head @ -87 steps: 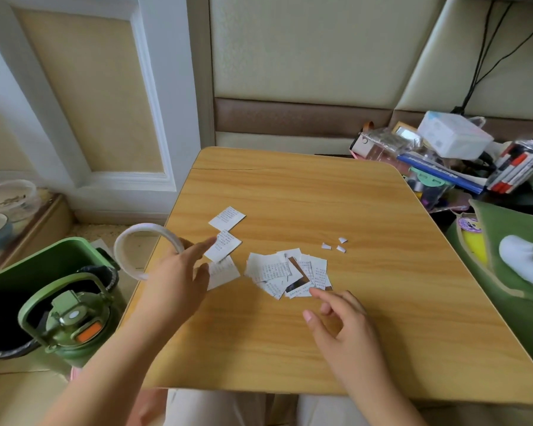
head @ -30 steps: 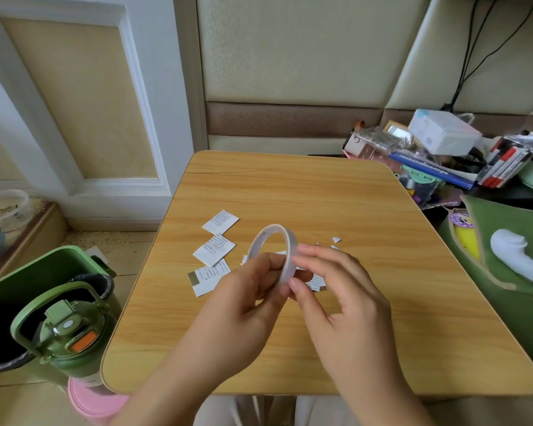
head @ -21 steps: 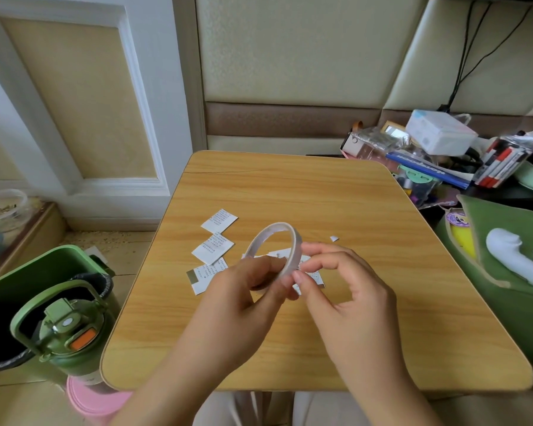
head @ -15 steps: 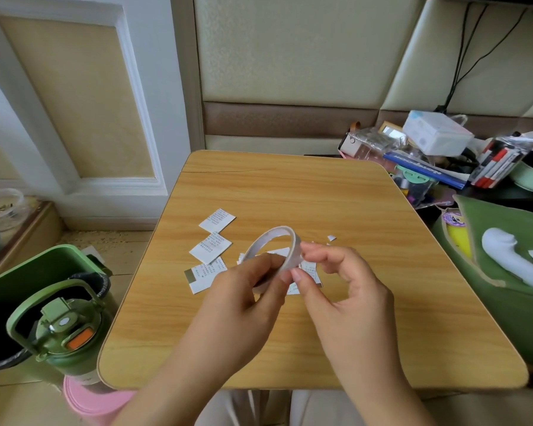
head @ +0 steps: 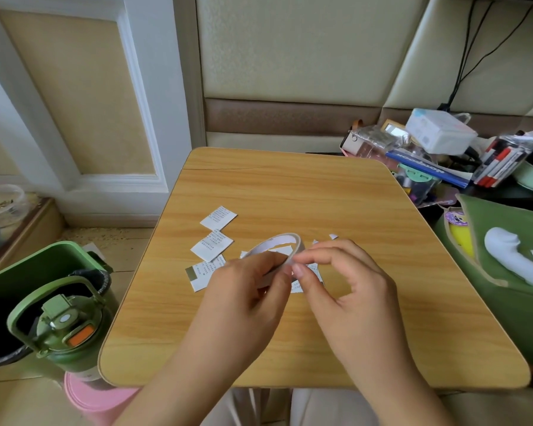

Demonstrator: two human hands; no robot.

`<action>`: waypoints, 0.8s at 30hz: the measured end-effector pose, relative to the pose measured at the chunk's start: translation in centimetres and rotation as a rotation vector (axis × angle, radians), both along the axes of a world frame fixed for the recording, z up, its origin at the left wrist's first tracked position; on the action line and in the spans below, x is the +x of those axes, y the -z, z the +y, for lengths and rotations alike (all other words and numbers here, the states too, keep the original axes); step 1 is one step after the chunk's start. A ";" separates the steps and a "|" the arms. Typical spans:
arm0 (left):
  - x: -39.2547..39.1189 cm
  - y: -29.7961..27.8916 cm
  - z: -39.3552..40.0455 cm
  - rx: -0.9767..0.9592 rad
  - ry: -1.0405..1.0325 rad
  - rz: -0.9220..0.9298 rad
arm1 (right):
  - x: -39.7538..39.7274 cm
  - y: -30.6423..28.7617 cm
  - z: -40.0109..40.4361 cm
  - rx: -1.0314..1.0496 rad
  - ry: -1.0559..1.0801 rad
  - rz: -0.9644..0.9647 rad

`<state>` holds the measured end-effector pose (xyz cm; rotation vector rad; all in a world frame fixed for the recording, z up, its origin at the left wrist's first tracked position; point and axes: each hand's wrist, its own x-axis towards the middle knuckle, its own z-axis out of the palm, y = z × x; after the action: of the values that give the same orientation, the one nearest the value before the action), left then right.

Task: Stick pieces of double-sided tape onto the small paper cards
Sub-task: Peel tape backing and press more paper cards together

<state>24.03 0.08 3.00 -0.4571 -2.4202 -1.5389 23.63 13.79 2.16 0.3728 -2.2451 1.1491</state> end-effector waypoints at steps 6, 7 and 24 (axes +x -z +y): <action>-0.1 -0.3 -0.1 -0.081 -0.013 0.072 | -0.3 -0.7 0.3 0.017 -0.041 -0.021; -0.2 -0.4 -0.2 -0.077 -0.015 0.075 | -0.3 -0.7 0.3 0.022 -0.046 -0.007; 0.1 -0.9 -0.6 0.222 0.095 -0.336 | -0.5 -0.3 0.7 0.078 -0.178 0.096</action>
<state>24.09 -0.52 3.90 -0.2918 -2.4471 -2.0427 23.11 14.47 2.44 0.6568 -2.2125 1.1090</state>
